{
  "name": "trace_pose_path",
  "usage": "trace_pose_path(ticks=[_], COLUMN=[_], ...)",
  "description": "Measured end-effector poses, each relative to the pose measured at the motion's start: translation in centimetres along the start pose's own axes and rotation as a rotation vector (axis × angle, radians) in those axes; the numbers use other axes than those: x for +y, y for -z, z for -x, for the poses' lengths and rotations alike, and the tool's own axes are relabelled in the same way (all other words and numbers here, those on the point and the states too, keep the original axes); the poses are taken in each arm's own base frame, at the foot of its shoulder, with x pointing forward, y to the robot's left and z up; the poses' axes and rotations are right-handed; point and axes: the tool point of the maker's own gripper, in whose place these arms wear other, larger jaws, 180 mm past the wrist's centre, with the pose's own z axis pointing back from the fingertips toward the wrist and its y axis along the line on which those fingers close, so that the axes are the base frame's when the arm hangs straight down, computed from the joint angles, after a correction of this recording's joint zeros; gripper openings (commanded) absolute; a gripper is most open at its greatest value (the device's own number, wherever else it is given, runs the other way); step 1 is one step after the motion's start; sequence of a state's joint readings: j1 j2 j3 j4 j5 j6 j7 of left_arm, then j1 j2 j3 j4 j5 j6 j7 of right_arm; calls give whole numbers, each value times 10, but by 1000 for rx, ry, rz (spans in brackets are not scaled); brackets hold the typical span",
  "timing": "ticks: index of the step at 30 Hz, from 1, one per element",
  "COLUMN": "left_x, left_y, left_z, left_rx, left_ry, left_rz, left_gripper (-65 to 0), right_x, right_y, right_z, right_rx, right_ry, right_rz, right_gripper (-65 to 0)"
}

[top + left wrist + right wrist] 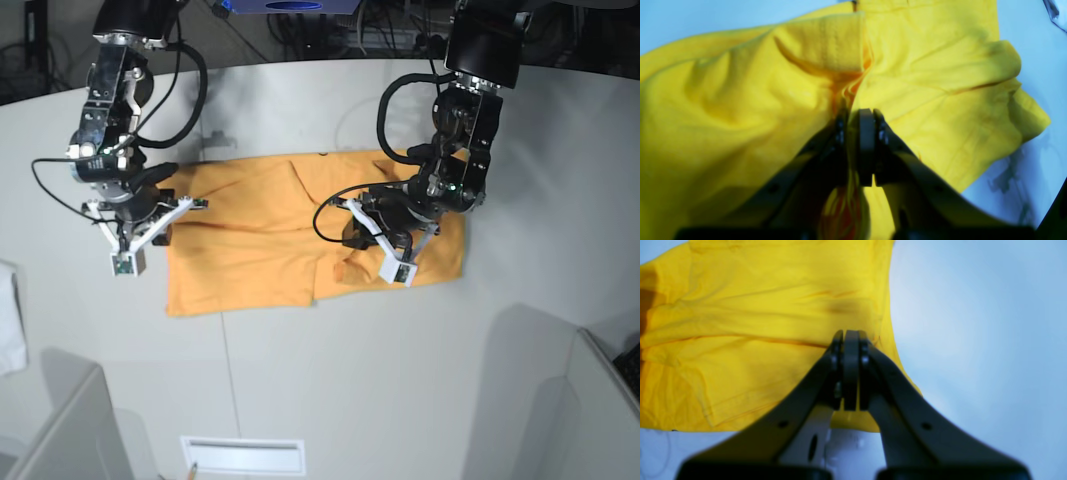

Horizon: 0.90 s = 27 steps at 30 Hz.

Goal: Fold the T-shirt properly
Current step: 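Grasp the folded strip's end with the left gripper and fold it inward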

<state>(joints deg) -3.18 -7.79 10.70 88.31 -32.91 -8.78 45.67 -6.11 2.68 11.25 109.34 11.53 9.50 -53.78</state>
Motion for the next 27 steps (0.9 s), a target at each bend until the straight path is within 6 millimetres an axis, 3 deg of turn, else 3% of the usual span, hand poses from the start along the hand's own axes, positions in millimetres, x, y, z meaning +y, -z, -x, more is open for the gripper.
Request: trace_pose_path(ticks=[7,25,27], left_x=[1,0,0], left_y=[1,1,1], left_z=[-13,-13,-13], left_rx=[-21,-21,-22], left_ry=[11,9,9], left_rz=[-1,1,3], left_gripper=[-650,-648,-525], right_x=[0,0,0], right_y=[0,0,0], right_z=[0,-1,-1], right_rx=[-1,-3,-3], right_ry=[1,1,1], right_rz=[-1,-1,-1], right_gripper=[-650,-650,-650])
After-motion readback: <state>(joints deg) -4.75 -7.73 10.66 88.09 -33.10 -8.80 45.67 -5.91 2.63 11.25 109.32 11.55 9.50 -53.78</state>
